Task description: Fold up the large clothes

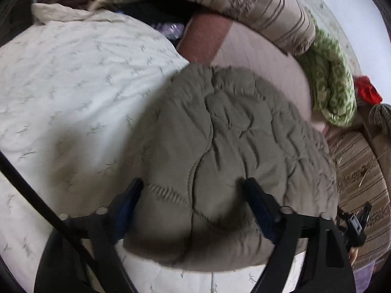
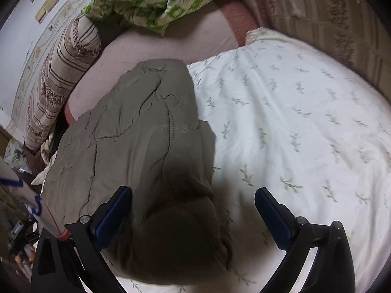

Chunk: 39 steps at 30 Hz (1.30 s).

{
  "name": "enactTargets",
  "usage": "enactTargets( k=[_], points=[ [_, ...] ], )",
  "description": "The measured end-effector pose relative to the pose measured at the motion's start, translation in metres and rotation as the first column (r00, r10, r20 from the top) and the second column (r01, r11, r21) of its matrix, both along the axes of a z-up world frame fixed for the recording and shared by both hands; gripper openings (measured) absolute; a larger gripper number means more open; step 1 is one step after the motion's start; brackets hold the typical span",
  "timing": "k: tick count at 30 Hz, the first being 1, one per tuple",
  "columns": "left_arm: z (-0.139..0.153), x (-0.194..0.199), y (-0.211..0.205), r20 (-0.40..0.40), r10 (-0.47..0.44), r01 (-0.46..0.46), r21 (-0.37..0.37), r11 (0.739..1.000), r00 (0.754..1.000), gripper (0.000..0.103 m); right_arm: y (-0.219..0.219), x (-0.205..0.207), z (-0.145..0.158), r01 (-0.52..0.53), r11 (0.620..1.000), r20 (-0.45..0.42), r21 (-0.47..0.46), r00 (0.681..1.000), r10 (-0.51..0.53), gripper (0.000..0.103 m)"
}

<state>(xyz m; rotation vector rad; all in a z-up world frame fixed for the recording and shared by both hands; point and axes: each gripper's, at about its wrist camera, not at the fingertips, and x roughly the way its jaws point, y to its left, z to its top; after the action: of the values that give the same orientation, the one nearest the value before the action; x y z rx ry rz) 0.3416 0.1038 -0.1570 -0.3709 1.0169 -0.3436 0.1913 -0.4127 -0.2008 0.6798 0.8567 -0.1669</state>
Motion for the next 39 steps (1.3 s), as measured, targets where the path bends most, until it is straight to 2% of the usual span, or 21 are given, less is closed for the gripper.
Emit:
enactTargets(
  k=[1, 4, 6, 7, 8, 9, 11, 12, 14, 16, 18, 20, 22, 24, 27, 29, 32, 34, 35, 36, 39],
  points=[
    [-0.006, 0.005, -0.001, -0.02, -0.008, 0.008, -0.012, 1.0, 1.0, 0.092, -0.001, 0.005, -0.004, -0.016, 1.0, -0.003, 0.023, 1.0, 0.016, 0.103],
    [-0.027, 0.015, -0.001, -0.102, -0.018, 0.005, -0.126, 0.992, 0.995, 0.095, -0.007, 0.02, -0.023, -0.058, 0.987, 0.0, 0.15, 0.998, 0.059, 0.103],
    [-0.029, 0.015, -0.004, -0.104, -0.018, 0.003, -0.142, 0.99, 0.994, 0.095, -0.013, 0.032, -0.039, -0.085, 0.959, 0.026, 0.271, 0.996, 0.081, 0.103],
    [-0.025, 0.013, -0.007, -0.089, -0.033, 0.02, -0.135, 0.991, 0.996, 0.088, -0.014, 0.034, -0.044, -0.085, 0.95, 0.031, 0.301, 0.996, 0.079, 0.103],
    [-0.018, 0.011, -0.011, -0.068, -0.046, 0.038, -0.116, 0.993, 0.997, 0.077, -0.014, 0.037, -0.048, -0.082, 0.938, 0.038, 0.337, 0.997, 0.074, 0.098],
    [-0.01, 0.008, -0.015, -0.052, -0.053, 0.048, -0.097, 0.994, 0.997, 0.072, -0.014, 0.04, -0.049, -0.094, 0.922, 0.056, 0.376, 0.995, 0.078, 0.082],
    [0.009, -0.002, -0.02, -0.008, -0.06, 0.059, -0.07, 0.996, 0.998, 0.054, -0.013, 0.041, -0.041, -0.111, 0.907, 0.081, 0.405, 0.993, 0.086, 0.063],
    [0.019, -0.008, -0.02, 0.009, -0.061, 0.061, -0.066, 0.996, 0.998, 0.051, -0.011, 0.039, -0.033, -0.127, 0.907, 0.095, 0.402, 0.991, 0.097, 0.054],
    [0.035, -0.019, -0.02, 0.038, -0.066, 0.068, -0.067, 0.995, 0.997, 0.045, -0.01, 0.033, -0.02, -0.144, 0.906, 0.117, 0.399, 0.987, 0.106, 0.046],
    [0.046, -0.032, -0.019, 0.059, -0.074, 0.077, -0.059, 0.995, 0.996, 0.045, -0.008, 0.024, -0.005, -0.161, 0.905, 0.146, 0.394, 0.983, 0.112, 0.044],
    [0.045, -0.046, -0.017, 0.045, -0.082, 0.083, -0.037, 0.996, 0.996, 0.045, -0.005, 0.01, 0.011, -0.185, 0.912, 0.176, 0.366, 0.976, 0.127, 0.044],
    [0.033, -0.05, -0.015, 0.006, -0.086, 0.086, -0.001, 0.996, 0.996, 0.054, -0.003, 0.002, 0.013, -0.195, 0.916, 0.171, 0.35, 0.975, 0.142, 0.045],
    [0.017, -0.049, -0.013, -0.049, -0.056, 0.058, 0.031, 0.998, 0.997, 0.062, -0.001, -0.001, 0.002, -0.175, 0.933, 0.115, 0.315, 0.983, 0.146, 0.06],
    [0.013, -0.048, -0.005, -0.076, -0.036, 0.034, -0.023, 0.999, 0.996, 0.062, -0.003, 0.0, -0.016, -0.121, 0.953, 0.02, 0.277, 0.993, 0.12, 0.082],
    [0.031, -0.057, 0.013, -0.021, -0.001, -0.001, -0.083, 0.997, 1.0, 0.062, -0.019, -0.008, -0.012, -0.043, 0.952, 0.015, 0.303, 0.999, 0.04, 0.084],
    [0.049, -0.065, 0.027, 0.044, 0.068, -0.064, -0.082, 0.995, 0.997, 0.062, -0.037, -0.027, 0.006, 0.059, 0.96, 0.055, 0.274, 0.996, -0.077, 0.086],
    [0.074, -0.076, 0.031, 0.136, 0.177, -0.181, 0.017, 0.983, 0.975, 0.063, -0.058, -0.055, 0.027, 0.223, 0.95, 0.098, 0.217, 0.964, -0.248, 0.088],
    [0.085, -0.079, 0.014, 0.185, 0.18, -0.2, 0.091, 0.976, 0.966, 0.063, -0.054, -0.059, 0.04, 0.262, 0.954, 0.11, 0.148, 0.954, -0.279, 0.086],
    [0.087, -0.078, 0.002, 0.195, 0.158, -0.182, 0.111, 0.977, 0.968, 0.064, -0.044, -0.054, 0.048, 0.248, 0.963, 0.119, 0.103, 0.958, -0.259, 0.079],
    [0.087, -0.077, -0.017, 0.199, 0.112, -0.142, 0.144, 0.979, 0.974, 0.064, -0.033, -0.046, 0.054, 0.222, 0.973, 0.128, 0.064, 0.965, -0.229, 0.071],
    [0.077, -0.073, -0.061, 0.2, 0.009, -0.053, 0.218, 0.974, 0.98, 0.064, 0.022, -0.014, 0.073, 0.08, 0.995, 0.161, -0.062, 0.985, -0.069, 0.06]
  ],
)
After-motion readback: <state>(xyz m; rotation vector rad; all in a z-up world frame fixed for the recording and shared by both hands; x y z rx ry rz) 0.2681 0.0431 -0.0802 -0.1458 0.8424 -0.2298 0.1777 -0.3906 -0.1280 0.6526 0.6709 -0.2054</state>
